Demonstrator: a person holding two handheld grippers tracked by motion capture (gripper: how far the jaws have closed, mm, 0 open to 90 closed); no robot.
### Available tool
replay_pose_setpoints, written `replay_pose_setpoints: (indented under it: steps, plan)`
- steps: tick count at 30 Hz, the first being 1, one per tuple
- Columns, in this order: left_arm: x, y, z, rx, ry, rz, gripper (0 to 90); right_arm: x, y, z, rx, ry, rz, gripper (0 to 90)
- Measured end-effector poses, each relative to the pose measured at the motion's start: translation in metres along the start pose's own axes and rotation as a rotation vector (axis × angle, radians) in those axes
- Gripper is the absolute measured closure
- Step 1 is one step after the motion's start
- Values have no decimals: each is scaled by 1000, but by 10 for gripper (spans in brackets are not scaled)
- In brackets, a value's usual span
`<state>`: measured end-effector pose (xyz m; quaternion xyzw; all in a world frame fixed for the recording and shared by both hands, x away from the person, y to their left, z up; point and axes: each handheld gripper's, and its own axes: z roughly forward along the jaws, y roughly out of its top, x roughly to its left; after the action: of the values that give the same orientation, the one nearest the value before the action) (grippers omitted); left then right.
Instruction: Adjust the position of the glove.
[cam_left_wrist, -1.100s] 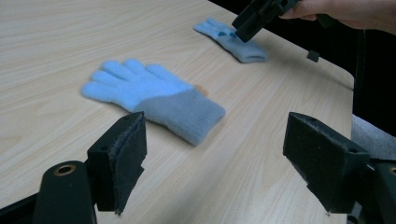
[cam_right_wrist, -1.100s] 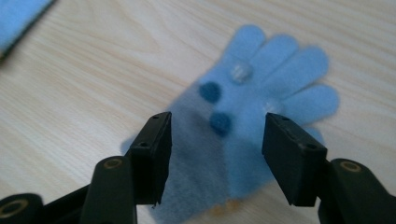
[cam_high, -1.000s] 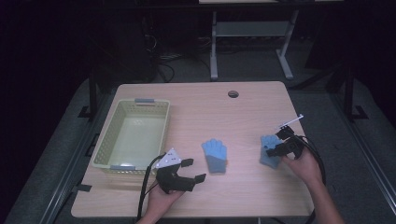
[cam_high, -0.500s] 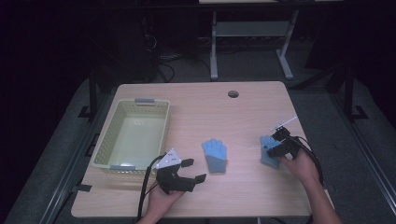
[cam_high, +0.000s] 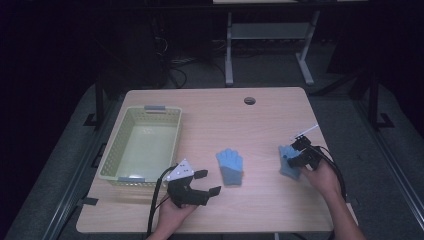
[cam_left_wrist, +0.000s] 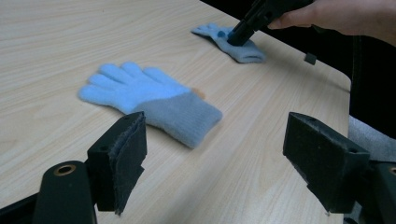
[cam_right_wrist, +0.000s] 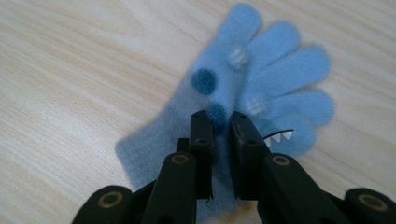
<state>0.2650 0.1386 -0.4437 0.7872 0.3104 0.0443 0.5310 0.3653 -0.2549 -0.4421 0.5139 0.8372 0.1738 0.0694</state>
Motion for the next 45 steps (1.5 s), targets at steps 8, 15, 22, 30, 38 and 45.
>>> replay_pose_setpoints:
  steps: [8,15,22,30,38,45]
  plan:
    - [0,1,-2,-9,4,-4,214,1,-2,-9,-32,31,13,829]
    - [-2,2,-1,-12,5,2,214,5,-4,-17,-61,39,8,830]
    - [-1,2,-3,-14,6,2,215,12,2,-30,-95,31,-27,830]
    - [0,2,-4,-12,5,-9,215,26,13,-43,-117,40,-71,830]
    - [2,2,-5,-15,12,-12,215,50,29,-54,-148,72,-131,830]
    - [2,3,-5,-19,17,-10,215,71,41,-55,-153,98,-195,829]
